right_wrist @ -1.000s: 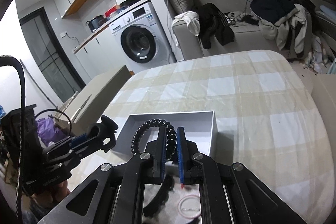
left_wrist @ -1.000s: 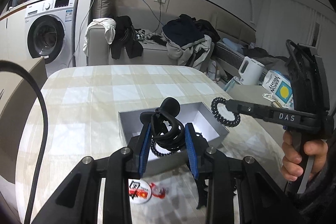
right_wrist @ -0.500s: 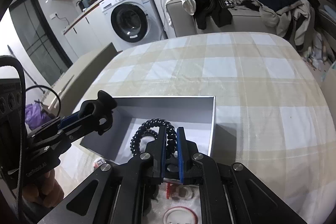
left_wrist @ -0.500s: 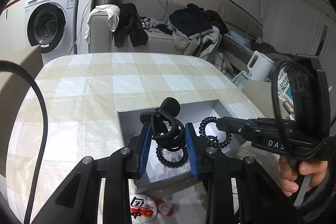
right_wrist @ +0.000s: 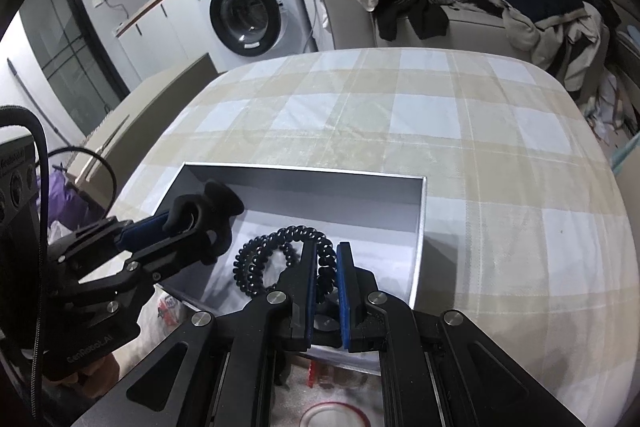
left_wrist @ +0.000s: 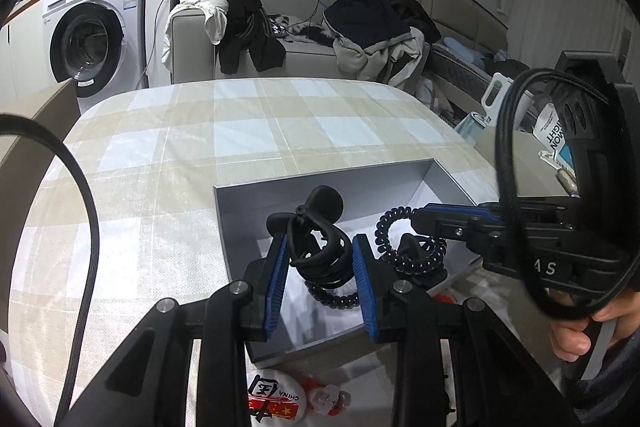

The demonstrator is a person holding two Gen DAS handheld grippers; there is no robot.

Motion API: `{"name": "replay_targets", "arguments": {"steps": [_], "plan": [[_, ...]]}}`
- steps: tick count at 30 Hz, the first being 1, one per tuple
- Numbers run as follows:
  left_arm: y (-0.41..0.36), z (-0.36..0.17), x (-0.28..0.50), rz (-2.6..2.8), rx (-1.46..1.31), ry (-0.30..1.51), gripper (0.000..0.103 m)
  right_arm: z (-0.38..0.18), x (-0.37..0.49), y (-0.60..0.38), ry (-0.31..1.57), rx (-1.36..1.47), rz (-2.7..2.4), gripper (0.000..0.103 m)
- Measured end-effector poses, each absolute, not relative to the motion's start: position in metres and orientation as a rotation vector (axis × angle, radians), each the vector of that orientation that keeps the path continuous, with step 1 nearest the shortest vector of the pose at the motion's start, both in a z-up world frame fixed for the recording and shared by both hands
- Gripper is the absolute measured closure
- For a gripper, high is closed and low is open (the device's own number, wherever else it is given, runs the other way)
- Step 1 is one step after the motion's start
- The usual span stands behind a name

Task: Organize jewelry
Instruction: 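Lift both open tools out of the box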

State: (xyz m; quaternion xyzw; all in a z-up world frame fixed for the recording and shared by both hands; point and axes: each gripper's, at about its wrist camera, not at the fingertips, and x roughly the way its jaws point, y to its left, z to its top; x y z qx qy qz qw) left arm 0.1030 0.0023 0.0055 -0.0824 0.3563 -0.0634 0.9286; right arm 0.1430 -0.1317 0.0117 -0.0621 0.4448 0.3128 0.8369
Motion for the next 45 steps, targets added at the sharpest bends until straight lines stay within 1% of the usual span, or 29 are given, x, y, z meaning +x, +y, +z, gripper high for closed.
{"name": "replay_targets", "arguments": {"steps": [7,12,13,14,17,18,19,20,21,23,24,26,27,29,30,31,32,45], "plan": [[-0.001,0.004,0.108,-0.128,-0.154,0.737,0.077,0.011,0.146,-0.131,0.953,-0.129,0.661,0.092],[-0.002,0.004,0.107,-0.134,-0.154,0.741,0.077,0.023,0.142,-0.145,0.922,-0.048,0.702,0.091],[-0.003,0.004,0.107,-0.137,-0.152,0.743,0.077,0.027,0.138,-0.150,0.902,-0.033,0.709,0.085],[-0.004,0.005,0.105,-0.144,-0.146,0.741,0.077,0.031,0.136,-0.154,0.888,-0.028,0.707,0.074],[-0.007,0.008,0.101,-0.142,-0.125,0.728,0.077,0.042,0.126,-0.171,0.842,-0.013,0.680,0.061],[-0.007,0.008,0.100,-0.143,-0.122,0.726,0.076,0.044,0.123,-0.177,0.832,-0.008,0.666,0.059],[-0.008,0.011,0.097,-0.152,-0.119,0.721,0.072,0.046,0.120,-0.183,0.819,0.002,0.653,0.055],[-0.008,0.012,0.095,-0.154,-0.118,0.715,0.063,0.047,0.119,-0.188,0.812,0.010,0.647,0.049],[-0.008,0.015,0.092,-0.154,-0.118,0.707,0.059,0.047,0.117,-0.193,0.809,0.018,0.637,0.047],[-0.006,0.020,0.084,-0.155,-0.123,0.687,0.043,0.046,0.115,-0.201,0.814,0.036,0.627,0.037],[-0.006,0.023,0.081,-0.153,-0.128,0.684,0.038,0.045,0.114,-0.204,0.818,0.044,0.626,0.034],[-0.002,0.027,0.074,-0.144,-0.138,0.673,0.022,0.042,0.113,-0.208,0.827,0.051,0.619,0.020],[0.000,0.029,0.069,-0.138,-0.141,0.666,0.019,0.042,0.112,-0.209,0.829,0.050,0.611,0.017],[0.002,0.030,0.064,-0.126,-0.144,0.658,0.016,0.040,0.109,-0.212,0.820,0.047,0.590,0.005],[0.004,0.029,0.060,-0.120,-0.148,0.653,0.013,0.040,0.107,-0.214,0.815,0.045,0.577,0.001],[0.005,0.028,0.057,-0.113,-0.151,0.649,0.004,0.040,0.104,-0.215,0.806,0.046,0.569,0.000],[0.007,0.027,0.053,-0.099,-0.160,0.645,0.001,0.038,0.102,-0.217,0.802,0.048,0.568,0.000],[0.021,-0.004,0.046,0.021,-0.227,0.732,0.001,0.009,0.082,-0.213,0.898,0.040,0.583,0.000]]}}
